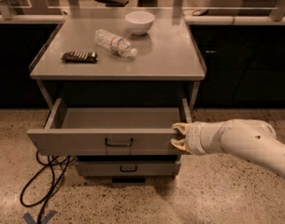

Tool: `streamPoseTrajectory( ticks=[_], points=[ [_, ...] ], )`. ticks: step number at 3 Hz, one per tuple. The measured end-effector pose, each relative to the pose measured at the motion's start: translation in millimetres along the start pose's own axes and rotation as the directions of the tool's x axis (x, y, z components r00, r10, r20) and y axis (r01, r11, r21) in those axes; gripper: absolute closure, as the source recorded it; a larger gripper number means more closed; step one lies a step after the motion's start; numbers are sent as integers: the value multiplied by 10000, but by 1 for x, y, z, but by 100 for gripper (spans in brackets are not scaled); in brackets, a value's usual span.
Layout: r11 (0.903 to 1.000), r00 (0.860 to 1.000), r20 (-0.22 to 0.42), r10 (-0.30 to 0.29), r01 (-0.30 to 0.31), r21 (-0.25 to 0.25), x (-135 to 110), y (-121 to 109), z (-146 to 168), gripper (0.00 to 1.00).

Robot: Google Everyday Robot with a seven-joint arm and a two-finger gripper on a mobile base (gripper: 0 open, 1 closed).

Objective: Open top drawer

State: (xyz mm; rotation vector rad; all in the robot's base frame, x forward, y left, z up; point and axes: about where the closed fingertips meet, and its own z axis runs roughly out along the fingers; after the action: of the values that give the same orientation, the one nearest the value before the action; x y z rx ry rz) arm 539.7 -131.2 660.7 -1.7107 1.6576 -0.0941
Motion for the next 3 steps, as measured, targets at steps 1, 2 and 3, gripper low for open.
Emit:
streamPoseTrajectory(
  ticks=[1,2,3],
  points=[
    [10000,10000,0,0,0,0,-2,-1,-4,100],
    [10000,10000,-27,66,-66,8,-1,13,-11,100],
    [10000,10000,-27,66,-66,8,-3,13,-15,100]
  ],
)
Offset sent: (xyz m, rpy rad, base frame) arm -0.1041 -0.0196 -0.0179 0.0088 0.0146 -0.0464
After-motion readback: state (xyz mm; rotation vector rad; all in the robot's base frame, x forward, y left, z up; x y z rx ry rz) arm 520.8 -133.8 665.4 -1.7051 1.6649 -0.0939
